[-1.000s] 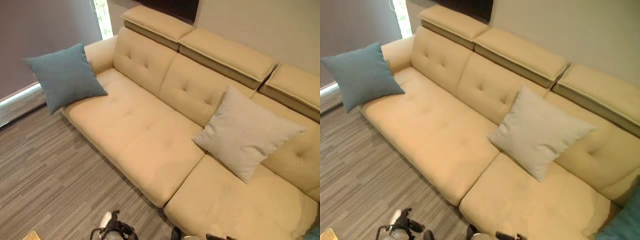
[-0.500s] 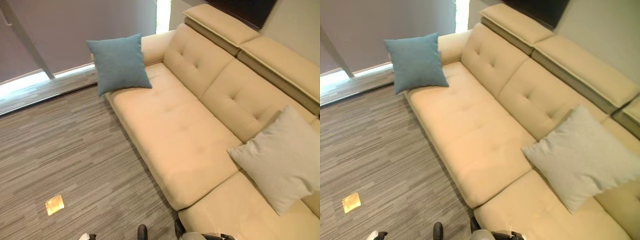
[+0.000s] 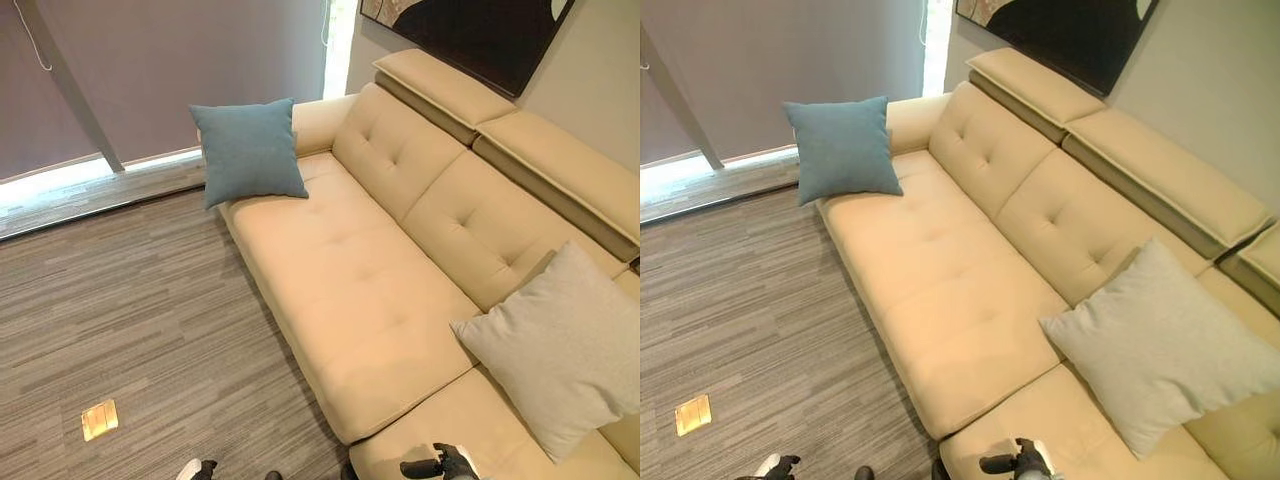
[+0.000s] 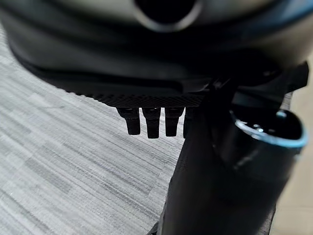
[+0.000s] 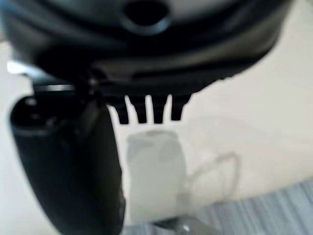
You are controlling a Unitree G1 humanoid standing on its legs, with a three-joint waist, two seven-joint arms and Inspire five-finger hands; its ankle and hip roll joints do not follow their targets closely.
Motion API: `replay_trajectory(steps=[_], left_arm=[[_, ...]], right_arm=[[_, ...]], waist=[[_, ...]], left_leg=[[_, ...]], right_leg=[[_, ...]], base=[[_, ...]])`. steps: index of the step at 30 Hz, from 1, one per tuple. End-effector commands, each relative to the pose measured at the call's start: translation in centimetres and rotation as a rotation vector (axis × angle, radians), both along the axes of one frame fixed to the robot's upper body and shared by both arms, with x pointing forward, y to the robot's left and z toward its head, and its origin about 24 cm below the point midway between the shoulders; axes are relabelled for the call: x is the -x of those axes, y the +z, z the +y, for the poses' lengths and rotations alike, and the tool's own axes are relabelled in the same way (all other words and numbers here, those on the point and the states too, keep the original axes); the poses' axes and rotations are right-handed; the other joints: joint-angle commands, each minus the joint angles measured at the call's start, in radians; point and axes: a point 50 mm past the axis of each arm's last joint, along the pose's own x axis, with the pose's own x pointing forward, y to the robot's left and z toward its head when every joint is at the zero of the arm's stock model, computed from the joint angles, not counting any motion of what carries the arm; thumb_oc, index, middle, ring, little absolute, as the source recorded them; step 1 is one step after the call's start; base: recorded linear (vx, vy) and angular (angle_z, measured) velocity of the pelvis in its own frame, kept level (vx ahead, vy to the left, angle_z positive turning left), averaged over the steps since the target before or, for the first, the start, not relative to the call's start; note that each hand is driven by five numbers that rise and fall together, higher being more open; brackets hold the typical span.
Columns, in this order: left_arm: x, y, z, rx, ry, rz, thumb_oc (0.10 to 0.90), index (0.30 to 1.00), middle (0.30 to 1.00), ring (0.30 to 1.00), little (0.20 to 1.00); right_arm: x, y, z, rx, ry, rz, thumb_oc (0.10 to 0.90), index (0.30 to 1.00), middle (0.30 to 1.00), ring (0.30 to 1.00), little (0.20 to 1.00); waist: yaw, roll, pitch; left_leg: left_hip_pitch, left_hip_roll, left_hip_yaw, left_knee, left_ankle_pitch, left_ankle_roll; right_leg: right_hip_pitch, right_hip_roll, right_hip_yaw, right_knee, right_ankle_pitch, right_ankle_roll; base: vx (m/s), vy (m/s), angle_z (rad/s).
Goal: Pick up all the scattered cushions and arrange them neatly on the sofa.
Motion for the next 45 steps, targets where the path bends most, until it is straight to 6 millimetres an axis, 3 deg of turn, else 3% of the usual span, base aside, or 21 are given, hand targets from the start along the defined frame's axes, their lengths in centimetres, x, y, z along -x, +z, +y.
replay_trajectory(steps=[1, 7, 9, 15, 19, 23, 24, 27, 33, 42, 43, 45], left_arm=[[-1.5, 0.4, 0.2, -0.017, -0.039, -0.02, 0.8, 0.9, 0.9, 0.9, 0.9], [-4.1, 1.2, 0.4, -0.014, -0.022, -0.127, 0.8, 0.9, 0.9, 0.9, 0.9], [-5.3, 1.7, 0.4, 0.009, 0.04, -0.185, 0.8, 0.9, 0.9, 0.9, 0.9], [-7.9, 2.4, -1.6, 0.16, 0.169, -0.324, 0.8, 0.9, 0.9, 0.9, 0.9], [-7.2, 1.9, -2.1, 0.172, 0.186, -0.286, 0.8, 0.9, 0.9, 0.9, 0.9], [-5.3, 1.0, -2.3, 0.17, 0.169, -0.204, 0.8, 0.9, 0.9, 0.9, 0.9], [-3.5, 0.4, -2.3, 0.17, 0.162, -0.143, 0.8, 0.9, 0.9, 0.9, 0.9], [-2.2, 0.0, -2.2, 0.17, 0.169, -0.095, 0.8, 0.9, 0.9, 0.9, 0.9], [-0.2, -0.4, -1.5, 0.16, 0.217, -0.032, 0.8, 0.9, 0.9, 0.9, 0.9], [-0.2, -0.3, -0.6, 0.125, 0.136, -0.004, 0.8, 0.9, 0.9, 0.9, 0.9], [5.1, -1.4, -1.9, 0.188, 0.431, 0.085, 0.8, 0.9, 0.9, 0.9, 0.9], [4.9, -1.3, -1.8, 0.191, 0.431, 0.081, 0.8, 0.9, 0.9, 0.9, 0.9]], right_arm=[[-0.7, 0.3, -0.8, 0.055, 0.068, 0.012, 0.8, 0.9, 0.9, 0.9, 0.9], [-2.2, 0.8, -0.9, 0.11, 0.211, -0.003, 0.8, 0.9, 0.9, 0.9, 0.9], [-3.8, 1.5, -1.3, 0.14, 0.241, -0.038, 0.8, 0.9, 0.9, 0.9, 0.9], [-6.4, 3.1, -3.0, 0.162, 0.18, -0.148, 0.8, 0.9, 0.9, 0.9, 0.9], [-6.6, 3.4, -3.7, 0.15, 0.104, -0.186, 0.8, 0.9, 0.9, 0.9, 0.9], [-6.8, 3.5, -3.5, 0.12, 0.055, -0.212, 0.8, 0.9, 0.9, 0.9, 0.9], [-6.0, 3.0, -3.3, 0.109, 0.063, -0.179, 0.8, 0.9, 0.9, 0.9, 0.9], [-5.7, 2.7, -2.8, 0.102, 0.098, -0.153, 0.8, 0.9, 0.9, 0.9, 0.9], [-4.6, 1.8, -1.2, 0.088, 0.21, -0.088, 0.8, 0.9, 0.9, 0.9, 0.9], [-2.6, 0.9, -1.0, 0.063, 0.164, -0.022, 0.8, 0.9, 0.9, 0.9, 0.9], [4.3, -0.6, -1.8, 0.029, -0.153, 0.129, 0.8, 0.9, 0.9, 0.9, 0.9], [4.4, -0.7, -1.9, 0.025, -0.145, 0.139, 0.8, 0.9, 0.9, 0.9, 0.9]], waist=[[0.001, 0.009, 0.018], [0.017, 0.013, 0.062], [0.026, 0.017, 0.093], [0.079, 0.028, 0.16], [0.077, 0.037, 0.157], [0.063, 0.034, 0.133], [0.055, 0.048, 0.107], [0.055, 0.054, 0.092], [0.068, 0.038, 0.061], [0.055, 0.027, 0.048], [0.027, 0.037, 0.025], [0.027, 0.035, 0.026]], left_leg=[[0.035, -0.023, 0.045, 0.015, -0.125, 0.006], [-0.029, -0.009, 0.044, 0.024, -0.092, -0.013], [-0.089, 0.003, 0.023, 0.047, -0.078, -0.018], [-0.291, -0.017, -0.069, 0.135, 0.001, -0.042], [-0.28, 0.023, 0.081, 0.156, -0.022, -0.037], [-0.202, 0.014, 0.09, 0.204, -0.112, -0.035], [-0.127, 0.013, 0.084, 0.153, -0.116, -0.032], [-0.099, 0.011, 0.087, 0.102, -0.108, -0.033], [-0.036, -0.004, 0.111, 0.056, -0.119, -0.019], [0.013, -0.016, 0.156, 0.059, -0.148, 0.0], [0.039, 0.091, 0.055, 0.002, -0.033, -0.082], [0.037, 0.093, 0.052, 0.002, -0.035, -0.083]], right_leg=[[-0.044, -0.001, 0.038, 0.121, -0.109, 0.047], [-0.113, 0.001, 0.014, 0.15, -0.108, 0.04], [-0.165, 0.005, -0.004, 0.191, -0.12, 0.032], [-0.246, -0.021, -0.145, 0.222, -0.141, -0.002], [-0.227, -0.066, -0.253, 0.187, -0.132, -0.001], [-0.198, -0.082, -0.301, 0.171, -0.125, -0.009], [-0.173, -0.069, -0.313, 0.162, -0.124, -0.005], [-0.148, -0.066, -0.316, 0.15, -0.118, -0.001], [-0.092, -0.059, -0.286, 0.1, -0.089, 0.02], [-0.061, -0.058, -0.229, 0.089, -0.067, 0.042], [0.06, 0.019, -0.057, 0.009, -0.097, 0.027], [0.059, 0.02, -0.059, 0.011, -0.1, 0.026]], base=[[-0.02, -0.034, -0.02], [-0.1, -0.07, -0.02], [-0.21, -0.113, 0.12], [-0.16, -0.155, 0.85], [-0.11, -0.074, 1.14], [-0.02, -0.003, 0.84], [0.1, 0.036, 0.61], [0.09, 0.075, 0.53], [0.06, 0.087, -0.01], [0.03, 0.074, -0.23], [0.04, 0.029, -0.15], [0.04, -0.006, 0.12]])
